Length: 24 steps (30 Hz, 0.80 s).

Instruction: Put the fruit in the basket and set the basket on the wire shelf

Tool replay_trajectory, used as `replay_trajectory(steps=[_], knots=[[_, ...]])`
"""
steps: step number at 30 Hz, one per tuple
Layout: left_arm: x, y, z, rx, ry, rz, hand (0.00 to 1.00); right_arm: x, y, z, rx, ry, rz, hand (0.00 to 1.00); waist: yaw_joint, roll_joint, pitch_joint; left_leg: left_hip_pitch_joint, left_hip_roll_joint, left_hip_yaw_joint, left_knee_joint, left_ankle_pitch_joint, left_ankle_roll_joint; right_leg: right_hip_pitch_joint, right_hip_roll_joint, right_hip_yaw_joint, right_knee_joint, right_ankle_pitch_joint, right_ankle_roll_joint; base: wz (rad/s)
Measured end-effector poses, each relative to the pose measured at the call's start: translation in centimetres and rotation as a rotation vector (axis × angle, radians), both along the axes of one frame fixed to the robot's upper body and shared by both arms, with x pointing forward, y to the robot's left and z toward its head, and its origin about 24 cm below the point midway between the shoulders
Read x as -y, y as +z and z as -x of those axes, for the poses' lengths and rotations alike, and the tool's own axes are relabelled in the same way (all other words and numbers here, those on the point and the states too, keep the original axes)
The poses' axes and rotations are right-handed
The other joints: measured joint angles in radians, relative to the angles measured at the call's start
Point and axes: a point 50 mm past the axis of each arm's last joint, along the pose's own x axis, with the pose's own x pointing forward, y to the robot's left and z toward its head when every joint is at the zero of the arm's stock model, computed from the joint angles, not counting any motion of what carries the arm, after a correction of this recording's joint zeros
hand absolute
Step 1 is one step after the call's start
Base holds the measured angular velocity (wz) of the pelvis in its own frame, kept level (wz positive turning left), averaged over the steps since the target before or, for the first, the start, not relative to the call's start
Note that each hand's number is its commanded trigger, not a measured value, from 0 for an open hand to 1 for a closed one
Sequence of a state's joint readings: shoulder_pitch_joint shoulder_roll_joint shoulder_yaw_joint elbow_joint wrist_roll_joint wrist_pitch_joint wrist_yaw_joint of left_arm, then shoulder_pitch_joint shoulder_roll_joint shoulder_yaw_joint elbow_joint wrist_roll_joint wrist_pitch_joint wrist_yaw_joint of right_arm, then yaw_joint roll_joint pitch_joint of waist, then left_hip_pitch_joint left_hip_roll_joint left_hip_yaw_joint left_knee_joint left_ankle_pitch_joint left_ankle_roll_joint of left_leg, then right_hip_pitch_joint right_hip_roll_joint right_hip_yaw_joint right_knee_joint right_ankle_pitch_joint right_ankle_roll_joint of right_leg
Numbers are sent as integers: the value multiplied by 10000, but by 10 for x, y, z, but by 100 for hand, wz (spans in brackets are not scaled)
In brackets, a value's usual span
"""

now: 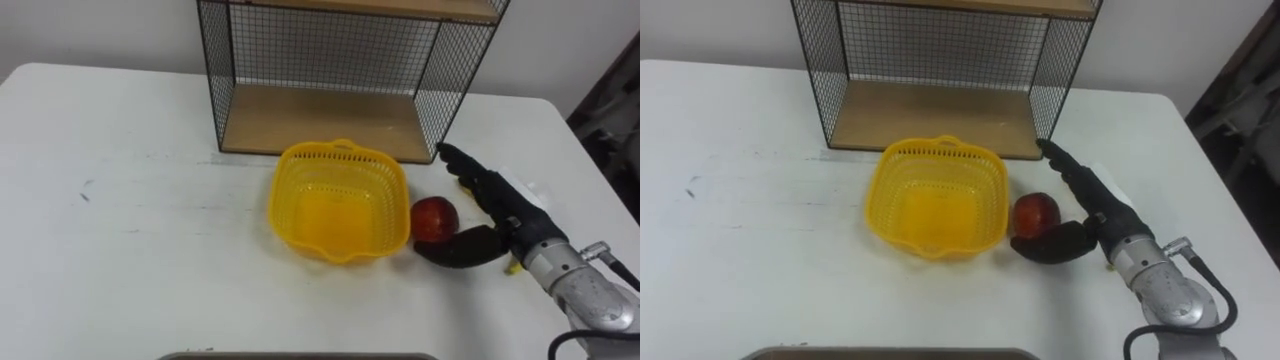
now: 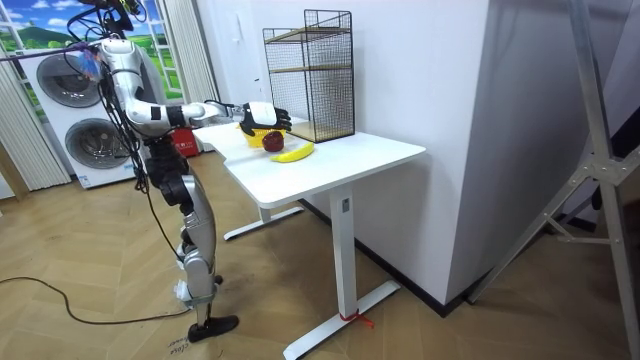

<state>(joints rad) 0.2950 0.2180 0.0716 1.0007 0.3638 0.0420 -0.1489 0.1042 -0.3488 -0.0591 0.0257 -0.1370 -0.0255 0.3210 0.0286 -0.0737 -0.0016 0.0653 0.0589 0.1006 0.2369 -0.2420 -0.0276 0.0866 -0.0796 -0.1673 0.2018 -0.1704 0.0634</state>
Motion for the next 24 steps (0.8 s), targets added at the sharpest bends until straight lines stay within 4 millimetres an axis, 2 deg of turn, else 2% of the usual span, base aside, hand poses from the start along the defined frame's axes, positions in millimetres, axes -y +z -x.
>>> replay_trajectory(steps=[8, 15, 24], knots=[[0, 0, -1, -10, -26, 88, 0, 1, -4, 3, -183, 17, 357, 0, 44, 26, 22, -24, 0, -55, 10, 0, -1, 14, 0, -35, -5, 0, 0, 0], [1, 0, -6, 83, -56, 109, 0, 2, -11, 10, -667, 167, 311, 0, 44, 83, 80, -32, 0, -64, -2, 0, -1, 7, 0, -35, -13, 0, 1, 0], [0, 0, -4, -53, 4, 49, 0, 11, -32, 16, -1756, -309, 53, 0, 40, -10, 32, -37, -5, -91, 3, 0, 0, 20, 0, -47, -27, -1, 1, 0]])
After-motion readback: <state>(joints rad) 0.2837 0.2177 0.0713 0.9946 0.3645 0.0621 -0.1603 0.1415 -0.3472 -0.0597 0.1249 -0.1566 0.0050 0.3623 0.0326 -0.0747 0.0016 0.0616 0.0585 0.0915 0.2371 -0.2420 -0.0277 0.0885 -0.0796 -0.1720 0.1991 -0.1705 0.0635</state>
